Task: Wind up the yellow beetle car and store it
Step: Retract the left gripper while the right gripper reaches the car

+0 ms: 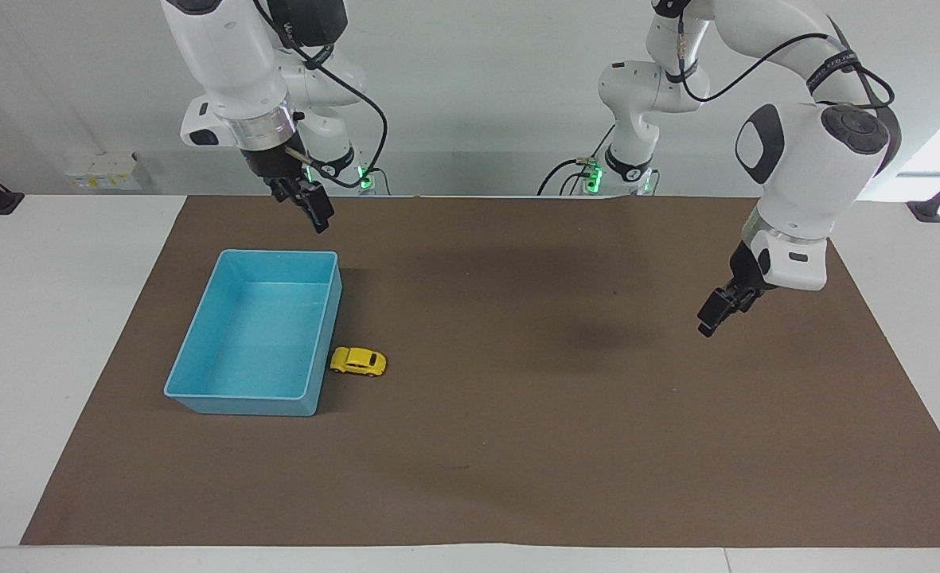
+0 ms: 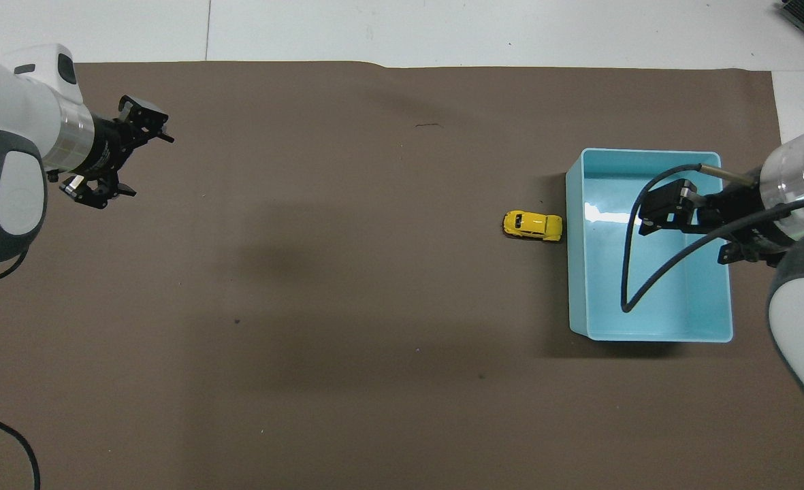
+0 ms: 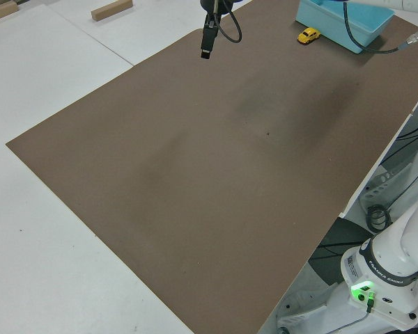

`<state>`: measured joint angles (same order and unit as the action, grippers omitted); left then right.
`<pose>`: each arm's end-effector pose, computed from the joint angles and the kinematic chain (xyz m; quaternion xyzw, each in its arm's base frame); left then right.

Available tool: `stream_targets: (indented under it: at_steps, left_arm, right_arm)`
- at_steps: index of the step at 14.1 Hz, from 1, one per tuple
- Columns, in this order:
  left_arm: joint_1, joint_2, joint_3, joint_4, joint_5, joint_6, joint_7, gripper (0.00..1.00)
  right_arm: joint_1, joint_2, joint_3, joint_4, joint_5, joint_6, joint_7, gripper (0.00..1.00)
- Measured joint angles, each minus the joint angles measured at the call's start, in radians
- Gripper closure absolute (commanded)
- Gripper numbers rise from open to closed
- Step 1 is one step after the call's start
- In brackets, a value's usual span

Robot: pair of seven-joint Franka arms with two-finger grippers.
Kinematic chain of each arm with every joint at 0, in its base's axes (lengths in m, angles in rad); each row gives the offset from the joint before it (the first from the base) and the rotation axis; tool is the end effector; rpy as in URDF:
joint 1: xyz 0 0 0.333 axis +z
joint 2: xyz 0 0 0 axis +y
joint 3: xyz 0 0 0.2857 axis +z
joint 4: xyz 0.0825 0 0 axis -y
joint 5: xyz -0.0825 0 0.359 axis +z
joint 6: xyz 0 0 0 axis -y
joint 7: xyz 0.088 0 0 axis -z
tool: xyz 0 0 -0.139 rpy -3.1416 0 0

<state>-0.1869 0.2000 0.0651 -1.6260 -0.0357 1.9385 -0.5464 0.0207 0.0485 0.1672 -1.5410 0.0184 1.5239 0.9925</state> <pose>0.6036 -0.0798 0.4578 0.9750 0.2147 0.0499 0.0285 0.5257 0.1008 0.5461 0.9197 -0.3911 -0.0343 0.0071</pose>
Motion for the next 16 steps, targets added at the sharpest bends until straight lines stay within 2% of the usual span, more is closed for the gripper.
stream_targets:
  at_steps: [8, 11, 16]
  left_arm:
    - [0.036, -0.038, 0.002, 0.002, 0.012, -0.128, 0.354, 0.00]
    - [0.039, -0.065, 0.001, 0.002, 0.012, -0.155, 0.387, 0.00]
    - [0.041, -0.125, 0.002, 0.005, 0.013, -0.214, 0.472, 0.00]
  right_arm:
    - [0.020, 0.027, 0.000, -0.087, 0.000, 0.172, 0.376, 0.00]
    - [0.042, 0.070, 0.000, -0.111, -0.002, 0.225, 0.501, 0.00]
    - [0.043, 0.104, 0.000, -0.212, -0.002, 0.391, 0.600, 0.00]
